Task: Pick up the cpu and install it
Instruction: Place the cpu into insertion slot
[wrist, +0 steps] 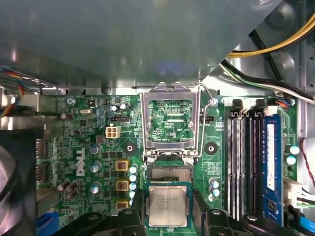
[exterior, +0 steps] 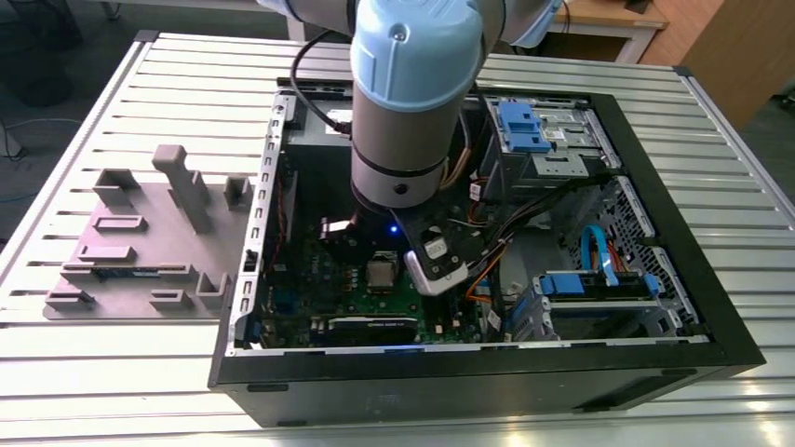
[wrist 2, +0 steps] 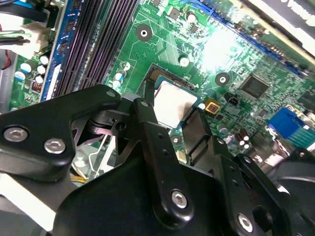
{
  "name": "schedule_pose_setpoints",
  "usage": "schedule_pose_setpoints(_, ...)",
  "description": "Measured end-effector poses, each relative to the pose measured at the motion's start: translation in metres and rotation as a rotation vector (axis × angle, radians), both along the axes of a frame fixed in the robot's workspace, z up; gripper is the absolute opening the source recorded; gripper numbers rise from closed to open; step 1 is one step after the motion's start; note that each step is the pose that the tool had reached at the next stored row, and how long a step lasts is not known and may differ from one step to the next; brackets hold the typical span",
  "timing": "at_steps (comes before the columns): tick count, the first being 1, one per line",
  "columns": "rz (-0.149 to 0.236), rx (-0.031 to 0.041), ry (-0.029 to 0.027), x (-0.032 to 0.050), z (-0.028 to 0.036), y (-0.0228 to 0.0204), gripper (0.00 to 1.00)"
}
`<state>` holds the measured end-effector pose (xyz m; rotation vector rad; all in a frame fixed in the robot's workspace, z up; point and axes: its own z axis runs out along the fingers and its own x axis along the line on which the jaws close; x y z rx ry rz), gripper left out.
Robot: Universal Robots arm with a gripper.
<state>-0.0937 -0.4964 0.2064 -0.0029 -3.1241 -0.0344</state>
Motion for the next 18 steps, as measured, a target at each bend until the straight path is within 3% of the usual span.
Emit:
schedule_pose_setpoints(4,0.0,0.0001,-0.0001,0.0003,-0.0058,0.0001,0.47)
schedule_pose_setpoints(18,0.001,0.0034,0.0,0.0025,-0.0138,0.0022,0.47)
